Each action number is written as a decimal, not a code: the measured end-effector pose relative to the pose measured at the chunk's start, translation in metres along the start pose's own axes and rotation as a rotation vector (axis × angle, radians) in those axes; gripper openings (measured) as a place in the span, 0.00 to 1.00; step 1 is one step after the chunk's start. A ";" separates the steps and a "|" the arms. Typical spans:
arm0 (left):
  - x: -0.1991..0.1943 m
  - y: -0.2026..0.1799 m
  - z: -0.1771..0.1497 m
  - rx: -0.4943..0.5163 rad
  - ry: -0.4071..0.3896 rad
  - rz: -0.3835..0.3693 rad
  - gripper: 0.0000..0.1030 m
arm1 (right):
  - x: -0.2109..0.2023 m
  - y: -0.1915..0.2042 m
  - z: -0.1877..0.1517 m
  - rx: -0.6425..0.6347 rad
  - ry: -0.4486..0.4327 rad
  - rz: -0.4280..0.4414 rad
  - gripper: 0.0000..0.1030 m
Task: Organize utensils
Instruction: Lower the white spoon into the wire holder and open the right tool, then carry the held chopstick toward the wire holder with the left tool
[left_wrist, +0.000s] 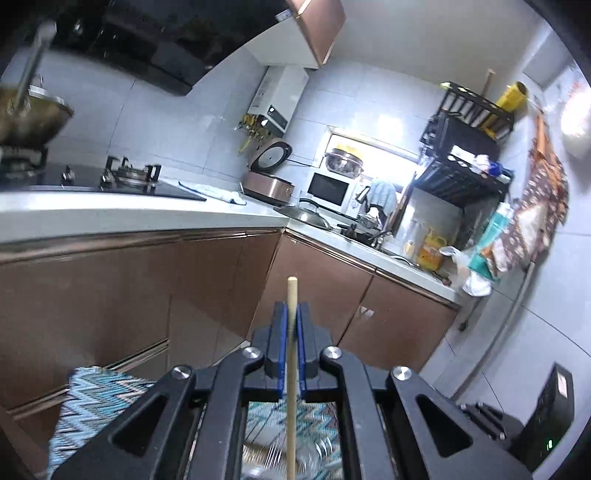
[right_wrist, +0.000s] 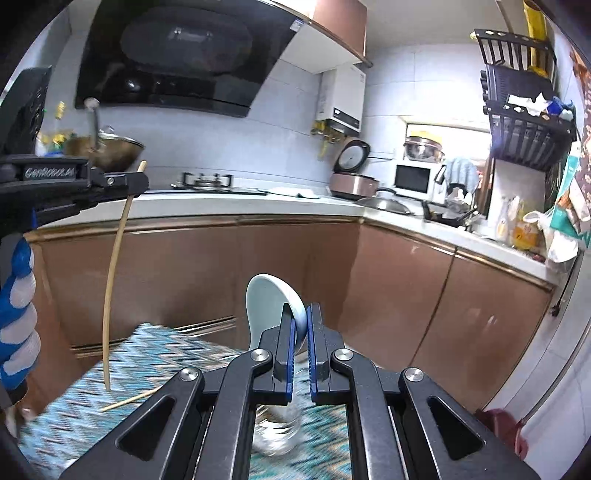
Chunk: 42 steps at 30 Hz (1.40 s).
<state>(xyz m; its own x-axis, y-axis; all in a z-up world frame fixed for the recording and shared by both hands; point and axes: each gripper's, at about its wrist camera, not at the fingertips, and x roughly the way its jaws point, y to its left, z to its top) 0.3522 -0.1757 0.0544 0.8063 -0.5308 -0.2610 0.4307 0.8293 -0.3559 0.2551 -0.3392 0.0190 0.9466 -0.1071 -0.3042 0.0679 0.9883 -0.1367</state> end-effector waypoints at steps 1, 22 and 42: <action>0.016 0.004 -0.004 -0.012 -0.002 0.007 0.04 | 0.009 -0.003 -0.002 -0.005 -0.002 -0.008 0.06; 0.116 0.039 -0.124 -0.003 0.054 0.087 0.07 | 0.085 0.029 -0.105 -0.102 0.044 -0.042 0.23; -0.085 0.034 -0.057 0.002 -0.015 0.066 0.25 | -0.055 0.035 -0.040 -0.063 -0.078 -0.071 0.69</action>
<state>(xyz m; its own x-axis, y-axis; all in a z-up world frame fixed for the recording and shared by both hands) 0.2756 -0.1123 0.0136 0.8390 -0.4721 -0.2705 0.3771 0.8629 -0.3364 0.1927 -0.3033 -0.0071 0.9618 -0.1656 -0.2179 0.1183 0.9694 -0.2149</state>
